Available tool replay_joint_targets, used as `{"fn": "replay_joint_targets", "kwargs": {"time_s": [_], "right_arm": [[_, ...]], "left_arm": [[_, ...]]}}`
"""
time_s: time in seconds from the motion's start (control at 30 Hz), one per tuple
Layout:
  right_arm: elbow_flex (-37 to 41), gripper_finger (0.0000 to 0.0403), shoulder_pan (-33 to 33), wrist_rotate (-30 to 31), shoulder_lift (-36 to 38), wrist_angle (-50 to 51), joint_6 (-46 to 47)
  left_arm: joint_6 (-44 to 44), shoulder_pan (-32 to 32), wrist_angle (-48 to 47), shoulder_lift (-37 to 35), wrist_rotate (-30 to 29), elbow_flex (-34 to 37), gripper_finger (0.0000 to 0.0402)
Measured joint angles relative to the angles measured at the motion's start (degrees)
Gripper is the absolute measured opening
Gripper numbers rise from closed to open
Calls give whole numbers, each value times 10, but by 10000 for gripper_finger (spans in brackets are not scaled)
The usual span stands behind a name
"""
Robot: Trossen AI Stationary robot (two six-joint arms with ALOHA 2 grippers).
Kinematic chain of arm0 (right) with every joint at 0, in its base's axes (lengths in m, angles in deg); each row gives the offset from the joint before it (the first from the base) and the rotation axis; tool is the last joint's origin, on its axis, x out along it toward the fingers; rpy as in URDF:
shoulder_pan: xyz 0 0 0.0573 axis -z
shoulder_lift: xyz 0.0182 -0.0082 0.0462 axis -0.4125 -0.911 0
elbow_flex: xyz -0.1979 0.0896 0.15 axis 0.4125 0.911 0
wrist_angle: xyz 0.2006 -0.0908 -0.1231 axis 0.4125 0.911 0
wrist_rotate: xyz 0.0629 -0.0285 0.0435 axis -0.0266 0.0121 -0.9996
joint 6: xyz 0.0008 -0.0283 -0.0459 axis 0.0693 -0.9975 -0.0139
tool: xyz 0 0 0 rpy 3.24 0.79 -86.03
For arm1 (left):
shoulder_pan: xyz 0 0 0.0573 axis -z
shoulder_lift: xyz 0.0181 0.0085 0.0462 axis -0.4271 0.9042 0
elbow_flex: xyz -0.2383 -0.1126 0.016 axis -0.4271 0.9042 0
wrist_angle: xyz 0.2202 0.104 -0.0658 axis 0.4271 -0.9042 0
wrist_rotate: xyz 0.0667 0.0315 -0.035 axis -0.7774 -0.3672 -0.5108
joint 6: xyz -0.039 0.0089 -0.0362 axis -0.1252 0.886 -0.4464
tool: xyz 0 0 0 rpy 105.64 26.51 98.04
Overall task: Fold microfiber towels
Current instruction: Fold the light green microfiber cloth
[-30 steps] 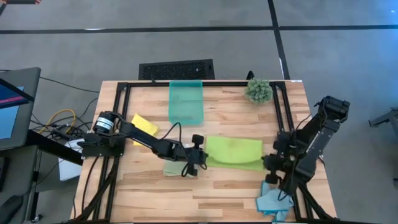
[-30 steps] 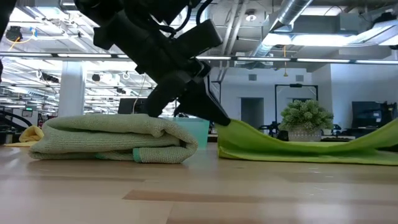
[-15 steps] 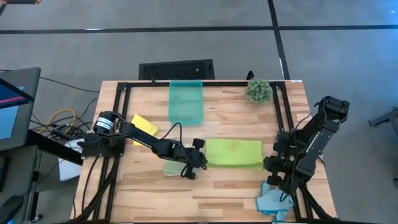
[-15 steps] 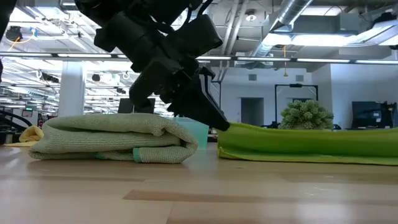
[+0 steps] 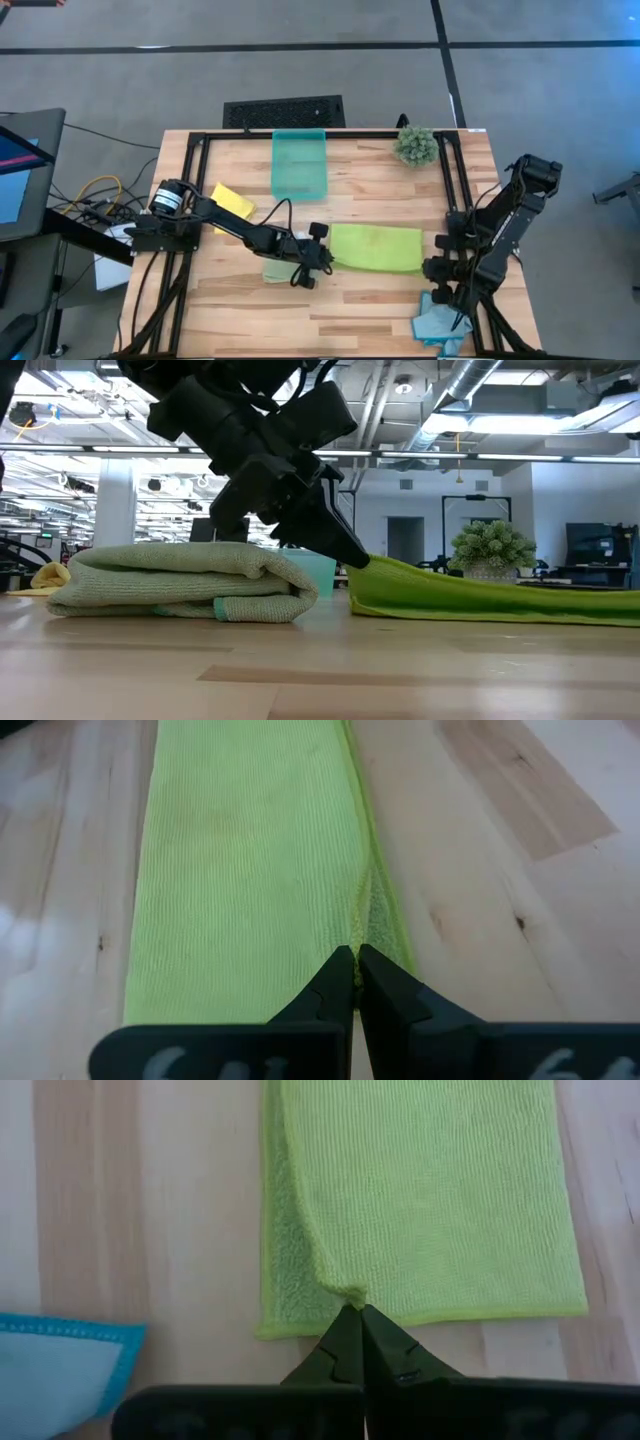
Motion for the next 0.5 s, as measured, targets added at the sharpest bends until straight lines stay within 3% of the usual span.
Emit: {"fn": "replay_joint_targets", "kwargs": {"time_s": [0.33, 0.5], "right_arm": [[0, 9, 0, -23, -5, -6, -35], [0, 43, 1, -36, -28, -6, -40]], "left_arm": [[-6, 0, -3, 0, 23, 0, 0], [-7, 0, -3, 0, 29, 0, 0]]}}
